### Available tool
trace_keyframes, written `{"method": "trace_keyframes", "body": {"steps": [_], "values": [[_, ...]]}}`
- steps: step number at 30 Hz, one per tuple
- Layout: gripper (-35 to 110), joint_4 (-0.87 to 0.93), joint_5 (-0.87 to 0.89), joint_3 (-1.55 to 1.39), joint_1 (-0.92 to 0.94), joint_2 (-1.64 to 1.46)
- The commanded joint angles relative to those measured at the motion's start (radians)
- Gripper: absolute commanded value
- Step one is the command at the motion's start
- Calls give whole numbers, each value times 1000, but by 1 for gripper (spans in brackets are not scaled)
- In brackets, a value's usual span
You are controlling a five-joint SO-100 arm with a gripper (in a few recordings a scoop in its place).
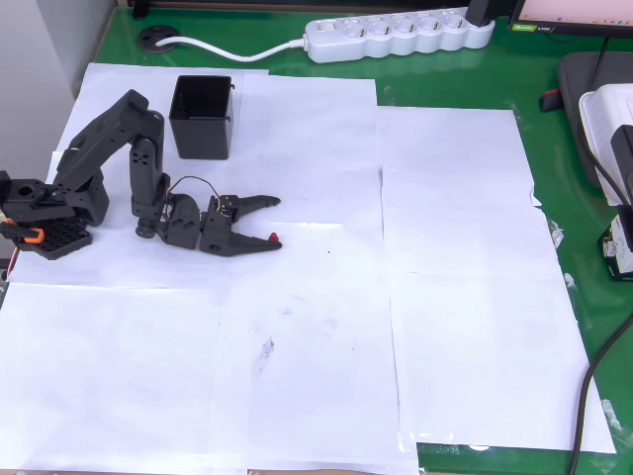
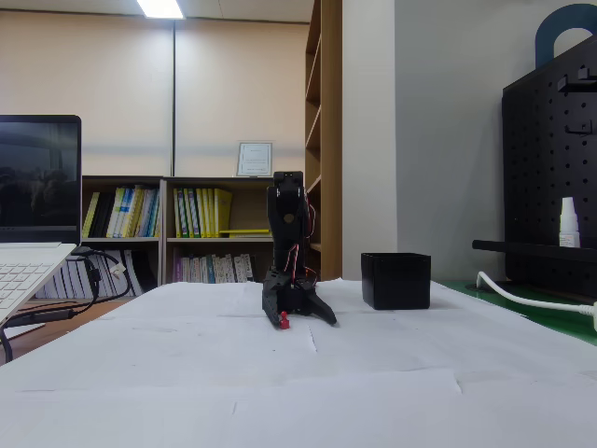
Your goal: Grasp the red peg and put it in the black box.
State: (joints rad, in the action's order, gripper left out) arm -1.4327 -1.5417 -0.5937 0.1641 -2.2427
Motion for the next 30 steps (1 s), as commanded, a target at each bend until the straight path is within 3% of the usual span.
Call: {"method": "trace_keyframes", "body": {"steps": [1,20,26,30], "values": [[37,71,9,57,15,58],[35,64,-2,60,18,54],[0,64,41,57,23,58],[0,69,28,54,23,57]]}}
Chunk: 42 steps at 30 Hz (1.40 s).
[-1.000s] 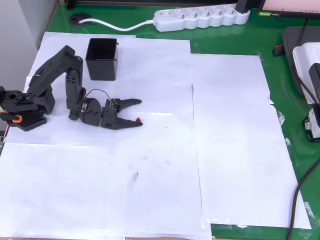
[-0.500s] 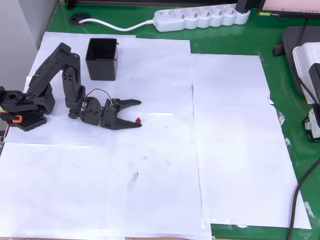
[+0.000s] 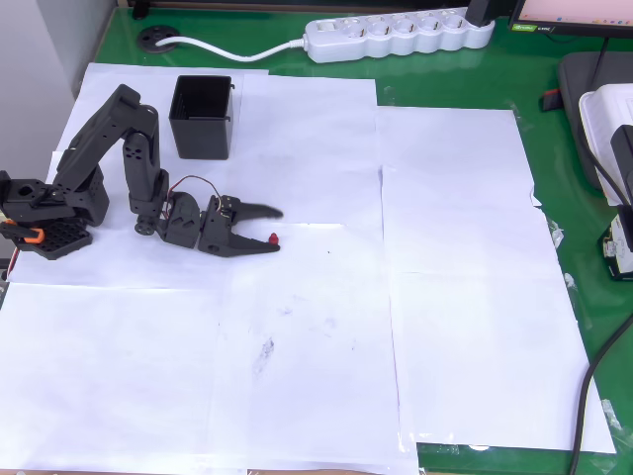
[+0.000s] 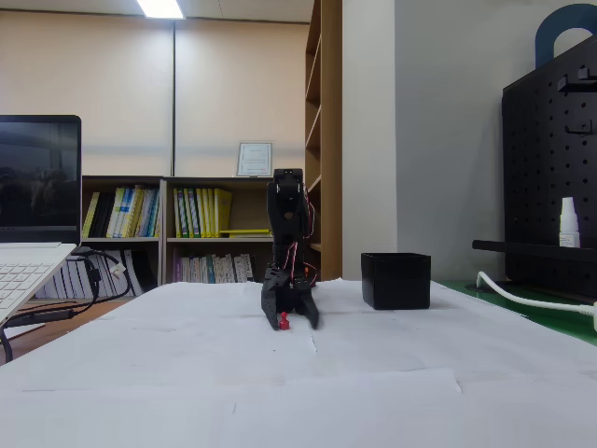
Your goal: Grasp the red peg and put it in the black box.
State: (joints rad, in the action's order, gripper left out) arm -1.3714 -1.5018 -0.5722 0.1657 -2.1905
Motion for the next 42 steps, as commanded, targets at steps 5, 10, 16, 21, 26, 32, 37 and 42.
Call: {"method": "trace_keyframes", "body": {"steps": [5,10,16,21,26,32,37,42], "values": [[0,8,-23,31,21,2],[0,11,-28,34,20,6],[0,9,20,144,-11,275],[0,261,120,166,-123,753],[0,632,173,12,-238,1080],[0,1313,264,-341,-357,1331],[0,1813,304,-634,-430,1416],[0,2330,400,-954,-534,1376]]}}
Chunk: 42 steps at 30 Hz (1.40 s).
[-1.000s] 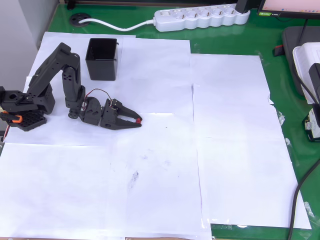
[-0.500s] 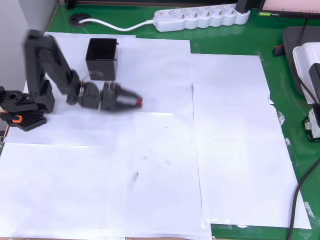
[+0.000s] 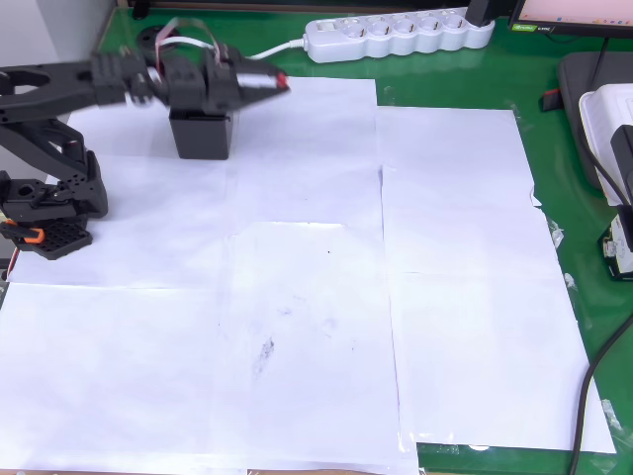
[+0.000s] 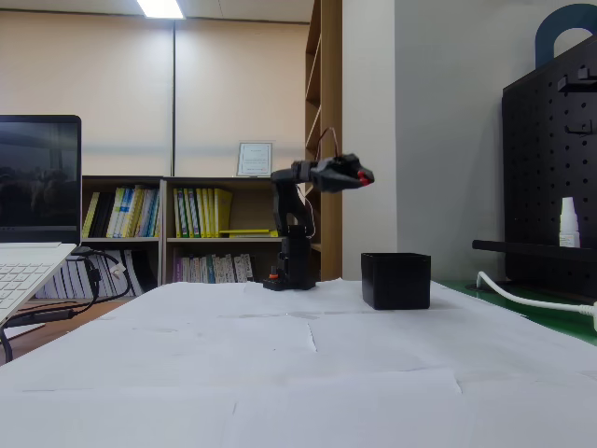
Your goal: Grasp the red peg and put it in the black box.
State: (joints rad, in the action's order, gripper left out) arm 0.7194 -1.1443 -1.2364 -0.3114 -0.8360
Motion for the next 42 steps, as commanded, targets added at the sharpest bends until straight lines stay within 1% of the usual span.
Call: {"method": "trace_keyframes", "body": {"steps": [1,5,11,13,17,24,27,32,42], "values": [[0,328,64,-342,-80,9],[0,598,137,-500,-173,-58],[0,885,253,-741,-284,-245],[0,960,298,-824,-316,-327],[0,1045,379,-917,-370,-479],[0,1144,505,-1042,-410,-742],[0,1155,537,-1055,-416,-834],[0,1143,561,-1045,-426,-891],[0,1103,565,-914,-423,-927]]}}
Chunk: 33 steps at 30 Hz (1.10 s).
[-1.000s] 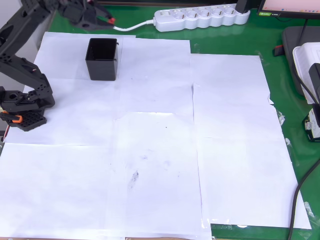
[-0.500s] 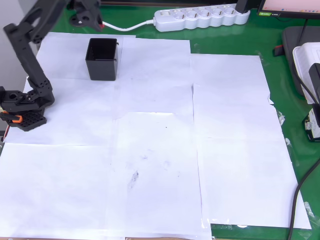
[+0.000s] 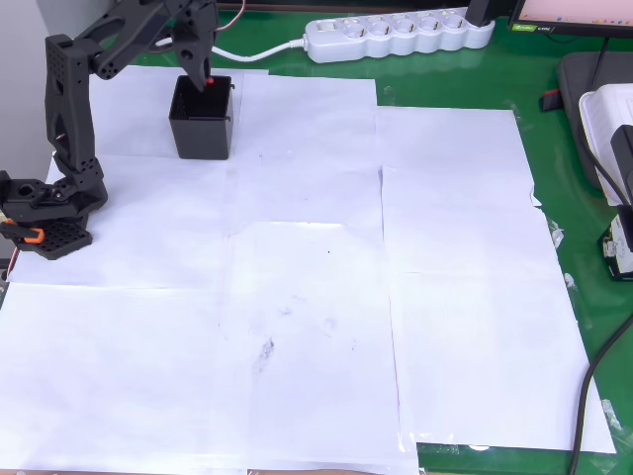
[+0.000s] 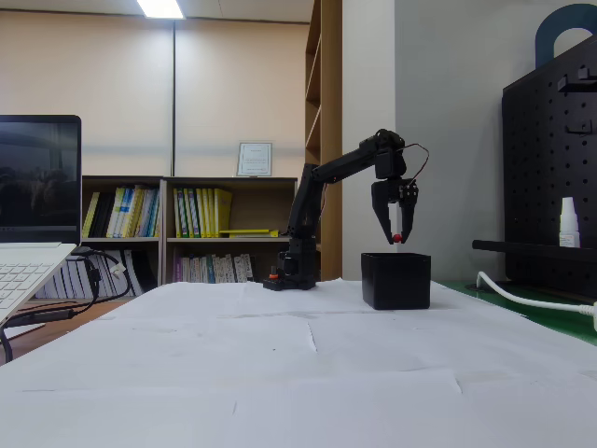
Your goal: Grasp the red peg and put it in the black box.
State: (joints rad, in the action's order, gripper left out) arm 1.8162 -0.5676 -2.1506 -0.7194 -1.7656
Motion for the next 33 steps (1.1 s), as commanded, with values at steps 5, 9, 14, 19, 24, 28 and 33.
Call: {"method": "trace_keyframes", "body": {"steps": [5,9,14,19,24,28,33], "values": [[0,-20,-21,57,-11,-23],[0,-44,-17,64,-11,-28],[3,-49,-21,57,-12,-28],[31,-15,-38,35,-14,-26],[32,-8,-29,15,-15,-28],[32,-6,-28,9,-12,-28],[0,5,-31,-41,11,-21]]}}
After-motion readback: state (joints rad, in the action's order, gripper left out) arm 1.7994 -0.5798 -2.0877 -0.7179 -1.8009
